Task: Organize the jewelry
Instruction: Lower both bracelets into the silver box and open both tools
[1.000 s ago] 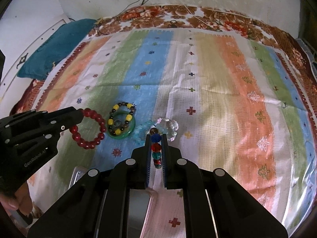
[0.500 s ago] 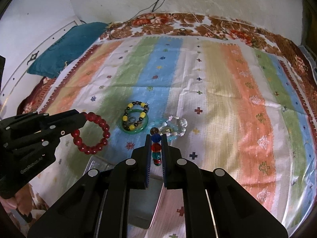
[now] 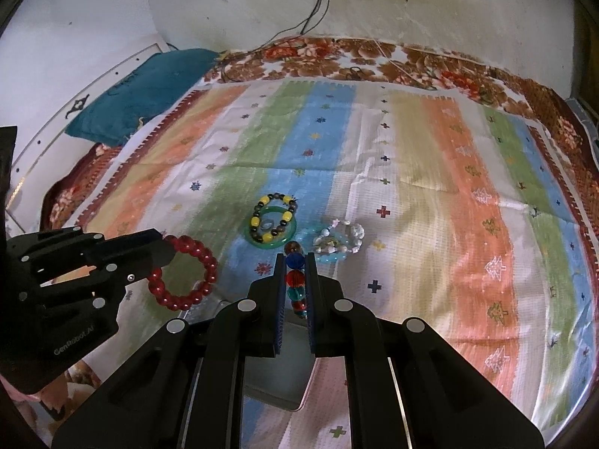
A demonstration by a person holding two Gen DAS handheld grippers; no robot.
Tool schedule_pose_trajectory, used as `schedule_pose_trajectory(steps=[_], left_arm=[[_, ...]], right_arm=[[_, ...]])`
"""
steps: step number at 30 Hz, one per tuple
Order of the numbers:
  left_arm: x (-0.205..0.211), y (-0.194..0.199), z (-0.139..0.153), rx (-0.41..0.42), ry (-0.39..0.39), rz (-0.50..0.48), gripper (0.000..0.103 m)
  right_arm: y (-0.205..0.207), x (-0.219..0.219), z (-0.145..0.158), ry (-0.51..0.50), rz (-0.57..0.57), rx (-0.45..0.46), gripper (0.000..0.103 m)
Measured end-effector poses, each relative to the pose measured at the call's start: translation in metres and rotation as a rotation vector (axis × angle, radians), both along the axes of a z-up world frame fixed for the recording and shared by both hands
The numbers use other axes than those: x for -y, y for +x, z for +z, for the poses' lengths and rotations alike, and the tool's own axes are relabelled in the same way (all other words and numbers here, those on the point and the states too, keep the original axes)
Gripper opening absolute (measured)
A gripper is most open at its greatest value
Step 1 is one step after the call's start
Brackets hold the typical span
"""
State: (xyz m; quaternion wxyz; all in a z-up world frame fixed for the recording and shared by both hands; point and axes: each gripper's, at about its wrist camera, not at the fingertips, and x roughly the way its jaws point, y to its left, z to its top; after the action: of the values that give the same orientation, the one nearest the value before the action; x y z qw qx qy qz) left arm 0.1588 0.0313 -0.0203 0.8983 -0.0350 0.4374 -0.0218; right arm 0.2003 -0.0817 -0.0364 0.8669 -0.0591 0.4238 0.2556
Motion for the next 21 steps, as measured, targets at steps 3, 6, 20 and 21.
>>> schedule_pose_trajectory(steps=[3, 6, 20, 21], left_arm=[[0.003, -0.005, 0.0, 0.002, -0.002, -0.01, 0.013], [0.003, -0.01, -0.001, 0.0, -0.02, -0.02, 0.013], [-0.011, -0.015, -0.014, -0.054, -0.069, 0.033, 0.034], [-0.014, -0.014, -0.014, -0.054, -0.068, 0.048, 0.034]], right_arm=[[-0.007, 0.001, 0.001, 0.006, 0.012, 0.001, 0.01], [-0.014, 0.002, 0.0, 0.009, 0.021, -0.001, 0.01], [-0.021, 0.003, -0.016, 0.025, 0.035, -0.075, 0.028], [-0.02, 0.004, -0.017, 0.02, 0.025, -0.074, 0.032]])
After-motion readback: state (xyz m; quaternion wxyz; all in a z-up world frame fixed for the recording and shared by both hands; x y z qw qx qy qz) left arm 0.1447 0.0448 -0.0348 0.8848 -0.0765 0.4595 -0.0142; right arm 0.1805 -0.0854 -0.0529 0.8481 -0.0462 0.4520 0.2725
